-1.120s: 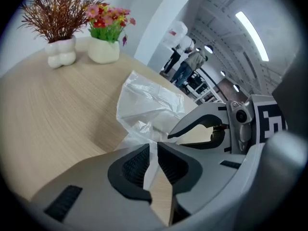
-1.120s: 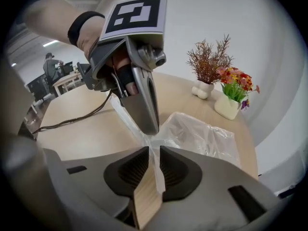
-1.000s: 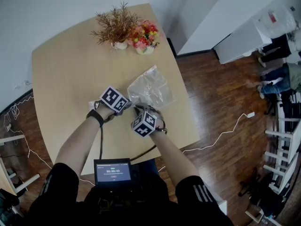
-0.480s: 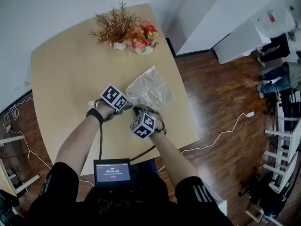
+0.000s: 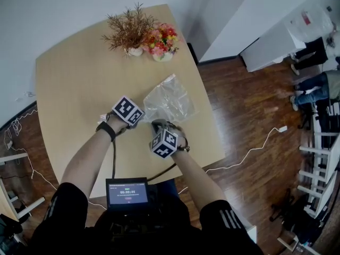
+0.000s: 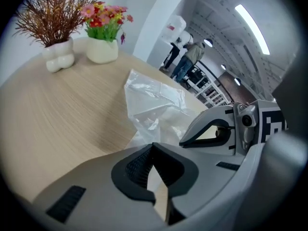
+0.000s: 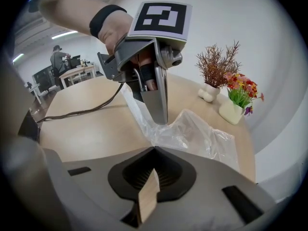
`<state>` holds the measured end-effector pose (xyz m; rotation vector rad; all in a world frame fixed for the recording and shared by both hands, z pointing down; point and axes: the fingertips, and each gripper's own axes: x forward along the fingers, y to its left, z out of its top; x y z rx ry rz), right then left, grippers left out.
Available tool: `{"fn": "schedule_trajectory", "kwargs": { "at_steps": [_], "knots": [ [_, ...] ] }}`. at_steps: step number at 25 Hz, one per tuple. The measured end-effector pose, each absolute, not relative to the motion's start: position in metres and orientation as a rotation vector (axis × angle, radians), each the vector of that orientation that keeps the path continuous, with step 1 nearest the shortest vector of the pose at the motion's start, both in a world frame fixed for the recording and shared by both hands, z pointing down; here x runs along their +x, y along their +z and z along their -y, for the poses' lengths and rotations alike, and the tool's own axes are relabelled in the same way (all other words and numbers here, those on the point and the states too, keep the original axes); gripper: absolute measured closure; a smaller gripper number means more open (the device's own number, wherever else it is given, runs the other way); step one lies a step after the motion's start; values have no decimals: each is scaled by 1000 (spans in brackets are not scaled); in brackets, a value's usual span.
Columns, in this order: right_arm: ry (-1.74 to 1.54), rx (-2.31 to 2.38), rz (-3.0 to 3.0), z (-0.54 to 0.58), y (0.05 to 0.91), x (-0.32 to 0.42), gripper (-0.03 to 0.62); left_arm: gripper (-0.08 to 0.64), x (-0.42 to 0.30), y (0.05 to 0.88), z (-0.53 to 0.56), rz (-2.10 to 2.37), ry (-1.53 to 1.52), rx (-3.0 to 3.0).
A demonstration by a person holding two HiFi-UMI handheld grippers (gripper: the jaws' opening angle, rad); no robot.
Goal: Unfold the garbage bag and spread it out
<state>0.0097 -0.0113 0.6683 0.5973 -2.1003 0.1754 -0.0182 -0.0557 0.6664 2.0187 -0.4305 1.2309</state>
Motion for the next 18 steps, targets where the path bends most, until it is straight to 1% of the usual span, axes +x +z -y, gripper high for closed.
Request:
{"fn": "schedule_trajectory", "kwargs": {
  "at_steps": [18],
  "knots": [
    [161,524,2133,-19,666,13,574,559,-63,656,101,614,1365,2081]
  ]
}}
